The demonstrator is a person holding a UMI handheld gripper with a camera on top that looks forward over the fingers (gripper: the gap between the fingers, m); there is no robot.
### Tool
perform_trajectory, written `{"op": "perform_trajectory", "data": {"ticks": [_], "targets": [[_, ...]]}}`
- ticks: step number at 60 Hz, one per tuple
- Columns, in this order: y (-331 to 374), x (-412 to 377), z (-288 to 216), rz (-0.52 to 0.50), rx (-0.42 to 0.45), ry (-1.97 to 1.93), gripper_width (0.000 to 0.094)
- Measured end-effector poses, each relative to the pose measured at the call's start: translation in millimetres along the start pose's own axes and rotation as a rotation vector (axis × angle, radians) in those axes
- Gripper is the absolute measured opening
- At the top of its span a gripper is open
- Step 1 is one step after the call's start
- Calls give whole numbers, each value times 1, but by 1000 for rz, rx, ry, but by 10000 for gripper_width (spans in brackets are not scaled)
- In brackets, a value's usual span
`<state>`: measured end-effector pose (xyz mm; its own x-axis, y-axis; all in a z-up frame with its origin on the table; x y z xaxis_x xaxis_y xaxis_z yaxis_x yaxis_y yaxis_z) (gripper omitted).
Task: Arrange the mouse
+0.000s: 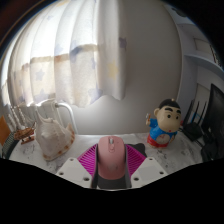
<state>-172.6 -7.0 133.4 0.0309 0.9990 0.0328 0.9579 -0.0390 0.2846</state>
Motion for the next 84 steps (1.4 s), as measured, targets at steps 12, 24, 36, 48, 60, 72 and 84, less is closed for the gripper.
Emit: {"op": "perform_trajectory", "data": {"ticks": [12, 24, 36, 48, 60, 72, 84], "targets": [[-54, 54, 91, -11, -118, -5, 380], [-50, 68, 136, -12, -192, -4, 508], [-20, 78, 88, -2, -172, -11, 848], [118, 80, 20, 2, -212, -38, 846], [250, 75, 24, -31, -269, -11, 846], [296, 66, 39, -36, -285, -32, 844], [302, 64, 43, -34, -270, 5, 845]]}}
Point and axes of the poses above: the point between the fingertips, and its own axes, seen from behind it with the camera up: x to the right, z down, y backward, against the way the camera looks, the point moved 1 cm from there along y, backward, against the way the camera looks, and after that the axes turned 13 degrees about x, right-handed, at the moved point
